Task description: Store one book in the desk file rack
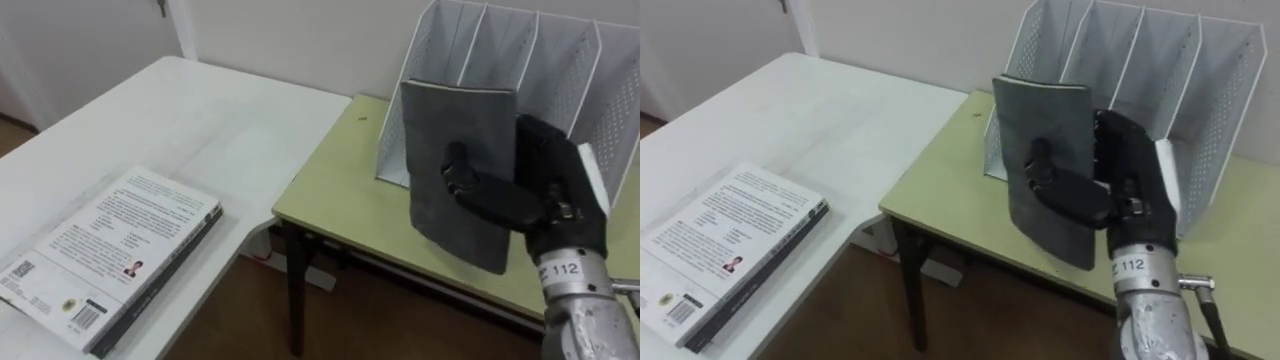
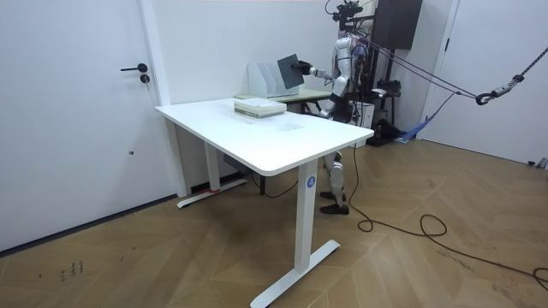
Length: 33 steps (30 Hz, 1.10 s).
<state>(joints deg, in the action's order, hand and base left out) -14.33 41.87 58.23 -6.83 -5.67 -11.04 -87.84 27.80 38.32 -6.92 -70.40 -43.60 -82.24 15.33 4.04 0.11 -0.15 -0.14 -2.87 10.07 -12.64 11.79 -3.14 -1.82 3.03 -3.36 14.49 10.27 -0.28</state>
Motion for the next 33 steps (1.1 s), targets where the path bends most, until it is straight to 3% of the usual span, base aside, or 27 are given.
replayJointPath(at_steps=[4,14,19,24,33], left_arm=[[190,0,-91,2,-177,244,389,214],[275,0,-144,-44,-202,242,781,475],[273,0,-158,-50,-203,324,888,645],[267,0,-160,-49,-203,324,1007,830],[267,0,-166,-51,-291,440,1026,849]], right_arm=[[-206,9,100,-8,503,-115,232,-13],[-559,13,100,-349,1334,-115,292,-99],[-764,13,100,-428,1702,-174,291,-99],[-878,13,100,-445,1857,-288,289,-180],[-942,13,100,-541,2014,-288,289,-328]], waist=[[-62,-10,48],[-115,20,86],[-116,49,180],[-120,70,252],[-142,48,243]], left_leg=[[12,-60,-80,-61,16,27],[31,-43,-91,-80,17,34],[32,-44,-90,-77,17,34],[37,-42,-69,-57,17,34],[39,-41,-68,3,19,37]], right_leg=[[-6,7,46,0,0,-72],[-23,-19,33,-81,-35,-87],[-23,-22,18,-102,-34,-80],[-28,-75,-47,-185,-42,-76],[-28,-105,-137,-194,-42,-68]], base=[[-11],[-1],[0],[4],[6]])
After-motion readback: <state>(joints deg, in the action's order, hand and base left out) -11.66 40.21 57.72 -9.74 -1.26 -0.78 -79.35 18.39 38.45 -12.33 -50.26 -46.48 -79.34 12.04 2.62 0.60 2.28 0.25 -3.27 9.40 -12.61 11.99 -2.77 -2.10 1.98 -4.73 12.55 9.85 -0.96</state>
